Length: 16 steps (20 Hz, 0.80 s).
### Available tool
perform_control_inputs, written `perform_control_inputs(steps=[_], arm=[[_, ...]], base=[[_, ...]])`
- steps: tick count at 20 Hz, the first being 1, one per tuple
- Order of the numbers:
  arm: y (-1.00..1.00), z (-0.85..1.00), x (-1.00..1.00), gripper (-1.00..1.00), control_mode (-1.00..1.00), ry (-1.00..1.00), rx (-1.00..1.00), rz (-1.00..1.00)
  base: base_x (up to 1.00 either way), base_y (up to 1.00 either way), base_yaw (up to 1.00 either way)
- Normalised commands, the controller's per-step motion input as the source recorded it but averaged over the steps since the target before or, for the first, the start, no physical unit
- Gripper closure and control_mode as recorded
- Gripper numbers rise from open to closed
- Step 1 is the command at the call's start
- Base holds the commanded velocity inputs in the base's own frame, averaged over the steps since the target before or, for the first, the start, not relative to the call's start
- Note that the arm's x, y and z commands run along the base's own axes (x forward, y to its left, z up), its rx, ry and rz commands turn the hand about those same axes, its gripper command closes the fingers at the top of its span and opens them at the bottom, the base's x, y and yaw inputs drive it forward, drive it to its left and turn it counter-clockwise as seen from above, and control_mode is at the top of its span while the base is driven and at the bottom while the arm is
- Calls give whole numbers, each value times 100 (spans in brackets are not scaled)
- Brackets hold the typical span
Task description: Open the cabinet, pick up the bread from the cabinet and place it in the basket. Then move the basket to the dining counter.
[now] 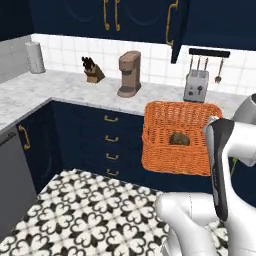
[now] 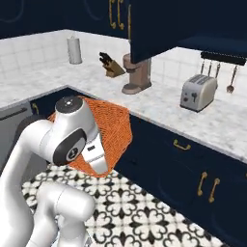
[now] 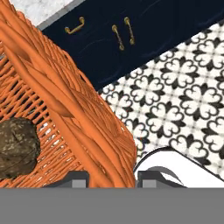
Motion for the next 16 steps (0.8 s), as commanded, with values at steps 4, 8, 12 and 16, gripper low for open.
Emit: perform_control_inputs(steps=[4, 8, 12, 16], arm=[[0, 0, 0, 100, 100, 0, 0, 0], [0, 0, 0, 100, 100, 0, 0, 0], [0, 0, 0, 100, 100, 0, 0, 0], [0, 0, 0, 100, 100, 0, 0, 0]], base=[[-7, 18, 100], [-28, 34, 97], [-28, 34, 97], [-17, 12, 100]])
